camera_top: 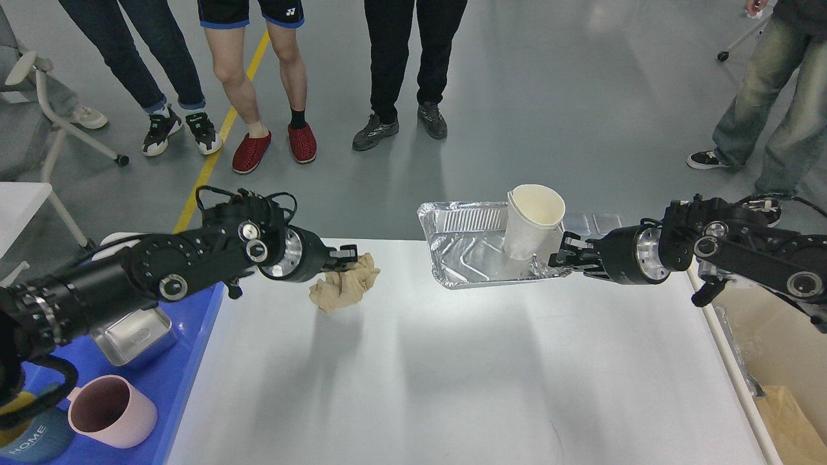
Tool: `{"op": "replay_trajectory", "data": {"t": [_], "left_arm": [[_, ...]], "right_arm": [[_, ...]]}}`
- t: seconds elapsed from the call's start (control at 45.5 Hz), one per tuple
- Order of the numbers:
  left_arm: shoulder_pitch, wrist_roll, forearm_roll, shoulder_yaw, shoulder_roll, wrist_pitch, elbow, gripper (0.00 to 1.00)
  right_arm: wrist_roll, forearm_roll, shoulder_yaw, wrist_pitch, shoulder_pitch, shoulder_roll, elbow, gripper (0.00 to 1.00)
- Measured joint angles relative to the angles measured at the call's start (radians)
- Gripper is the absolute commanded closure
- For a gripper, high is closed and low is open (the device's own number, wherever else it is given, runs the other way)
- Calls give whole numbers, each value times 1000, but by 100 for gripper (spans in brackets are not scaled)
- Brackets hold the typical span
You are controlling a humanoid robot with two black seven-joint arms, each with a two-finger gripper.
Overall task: Tidy desktop
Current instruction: 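Lift the crumpled paper with the left gripper and drop it into the foil tray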
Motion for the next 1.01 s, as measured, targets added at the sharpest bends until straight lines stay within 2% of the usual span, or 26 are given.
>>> {"op": "replay_trajectory", "data": {"t": [0.176, 0.461, 0.769, 1.01], "left_arm": [[-164, 27, -115, 11, 161, -68, -160, 100], [-356, 32, -241, 14, 369, -130, -373, 99], [-507, 32, -322, 13, 497, -224, -414, 98], [-527, 32, -337, 12, 510, -232, -418, 98]], "right_arm": [[0, 0, 1, 0, -5, 7, 0, 100], [0, -1, 1, 0, -5, 7, -1, 100], [0, -1, 1, 0, -5, 13, -1, 100], [0, -1, 1, 0, -5, 15, -3, 100]]}}
